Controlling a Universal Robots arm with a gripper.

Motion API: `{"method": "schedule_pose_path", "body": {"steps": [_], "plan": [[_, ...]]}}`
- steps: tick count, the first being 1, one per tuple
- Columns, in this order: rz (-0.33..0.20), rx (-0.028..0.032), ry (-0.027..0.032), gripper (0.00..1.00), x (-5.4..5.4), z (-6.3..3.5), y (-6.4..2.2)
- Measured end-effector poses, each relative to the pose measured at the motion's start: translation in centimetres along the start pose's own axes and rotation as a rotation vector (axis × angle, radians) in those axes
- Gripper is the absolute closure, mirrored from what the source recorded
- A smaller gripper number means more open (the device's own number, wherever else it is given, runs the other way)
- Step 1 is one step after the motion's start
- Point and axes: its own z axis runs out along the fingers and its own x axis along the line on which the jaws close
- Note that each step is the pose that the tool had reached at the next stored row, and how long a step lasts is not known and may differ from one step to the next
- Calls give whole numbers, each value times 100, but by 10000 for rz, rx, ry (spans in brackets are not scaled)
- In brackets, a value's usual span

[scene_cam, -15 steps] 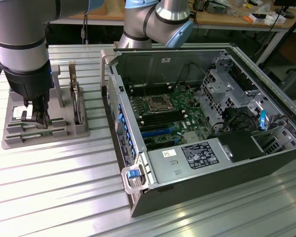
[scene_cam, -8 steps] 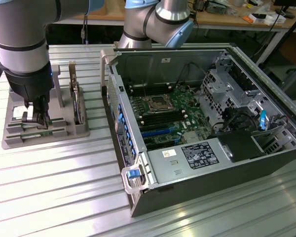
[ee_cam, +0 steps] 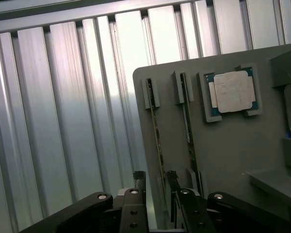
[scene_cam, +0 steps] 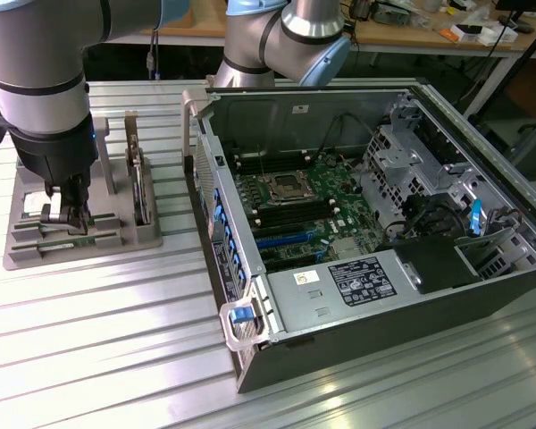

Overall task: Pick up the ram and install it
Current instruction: 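Pick up the ram and move it above insertion slot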

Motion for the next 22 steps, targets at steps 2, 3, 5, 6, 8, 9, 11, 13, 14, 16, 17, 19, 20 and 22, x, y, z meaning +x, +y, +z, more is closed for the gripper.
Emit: {"method": "schedule_pose_path", "body": {"steps": [2,3,5,6,8,9,11,13,14,16,17,19,20,22], "plan": [[-9,0,0,70,0,8,-1],[-14,2,-1,70,0,17,-1],[-16,0,0,70,0,27,-2],[-16,0,0,70,0,35,-2],[-17,0,1,70,0,49,-3],[-17,0,1,70,0,57,-3],[-17,0,1,70,0,69,-4],[-17,0,1,70,0,79,-4],[-17,0,1,70,0,85,-5],[-17,0,1,70,0,91,-5],[-17,0,1,70,0,96,-5],[-17,0,1,70,0,106,-6],[-17,0,1,70,0,110,-6],[-18,0,1,70,0,117,-6]]}}
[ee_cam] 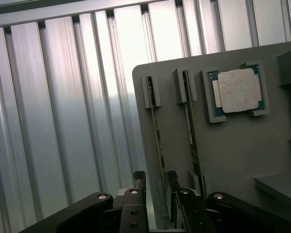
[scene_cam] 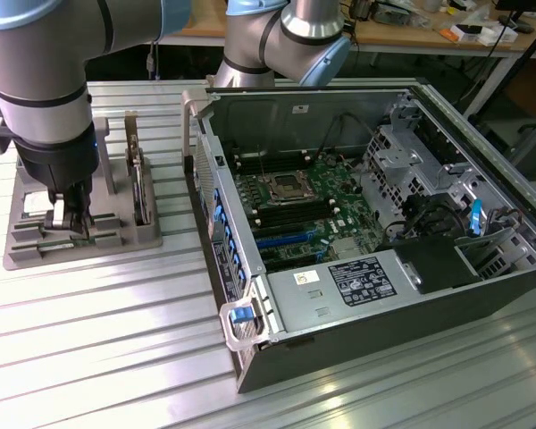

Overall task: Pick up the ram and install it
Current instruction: 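Pick up the ram and move it above insertion slot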

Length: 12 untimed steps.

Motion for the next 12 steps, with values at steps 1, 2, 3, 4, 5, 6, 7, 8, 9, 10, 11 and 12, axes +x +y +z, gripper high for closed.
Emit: {"method": "schedule_pose_path", "body": {"steps": [1,2,3,4,5,6,7,8,9,10,11,12], "plan": [[0,0,0,70,0,3,0],[0,0,0,70,0,8,0],[-1,0,0,70,0,12,-1],[-1,-1,1,70,0,21,-1],[0,0,1,70,0,26,-1],[-2,0,0,70,0,32,-2],[-2,0,0,70,0,39,-2],[-2,0,0,70,0,45,-2],[-3,0,0,70,0,51,-3],[-3,0,0,70,0,55,-3],[-3,0,0,70,0,62,-3],[-4,0,0,70,0,69,-4]]}}
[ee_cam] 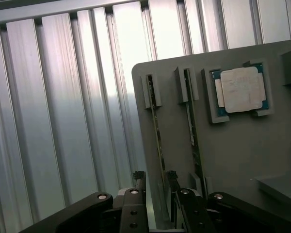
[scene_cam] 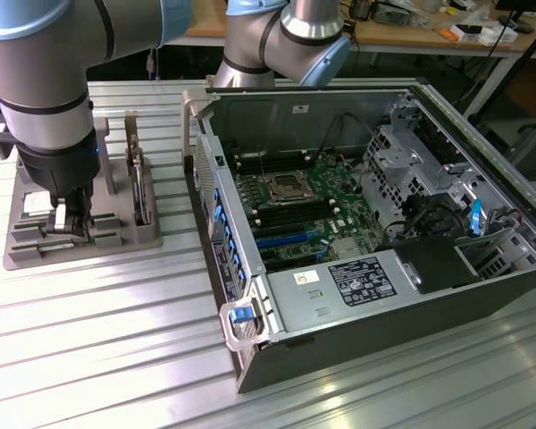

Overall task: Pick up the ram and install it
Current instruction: 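Pick up the ram and move it above insertion slot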

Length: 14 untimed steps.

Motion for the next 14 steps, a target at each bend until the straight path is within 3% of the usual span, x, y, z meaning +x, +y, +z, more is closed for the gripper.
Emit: {"method": "schedule_pose_path", "body": {"steps": [9,12,14], "plan": [[-36,4,-1,70,-1,25,-2],[-817,2,43,70,-13,25,1],[-875,2,30,70,-42,36,5]]}}
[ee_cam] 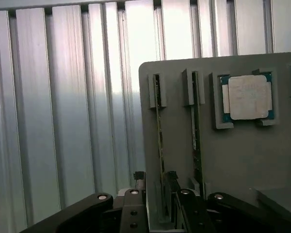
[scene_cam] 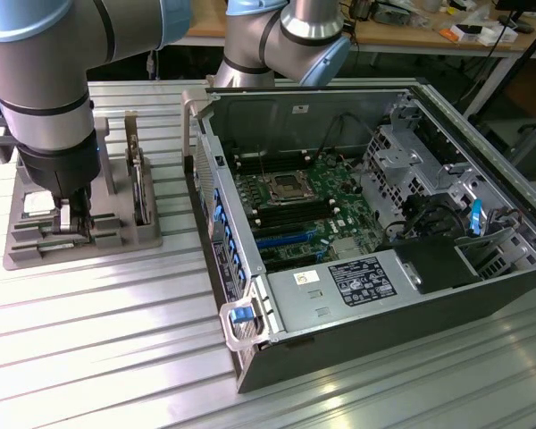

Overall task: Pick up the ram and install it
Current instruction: 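Pick up the ram and move it above insertion slot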

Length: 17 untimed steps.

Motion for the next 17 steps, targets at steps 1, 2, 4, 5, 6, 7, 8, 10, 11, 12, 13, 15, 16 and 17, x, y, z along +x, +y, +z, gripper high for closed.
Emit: {"method": "schedule_pose_path", "body": {"steps": [1,2,4,5,6,7,8,10,11,12,13,15,16,17], "plan": [[-47,0,-29,70,-53,21,21],[-122,-4,-39,70,-60,37,43],[-326,-6,-61,70,-58,75,69],[-413,-6,-67,70,-57,92,87],[-455,-6,-80,70,-56,108,95],[-454,-10,-92,70,-56,139,108],[-456,-8,-97,70,-55,156,130],[-457,-8,-99,70,-52,181,171],[-458,-9,-109,70,-52,184,174],[-456,-9,-111,70,-52,183,175],[-457,-9,-111,70,-52,184,175],[-456,-9,-111,78,-52,184,175],[-457,-10,-110,85,-51,184,175],[-457,-9,-111,85,-52,184,175]]}}
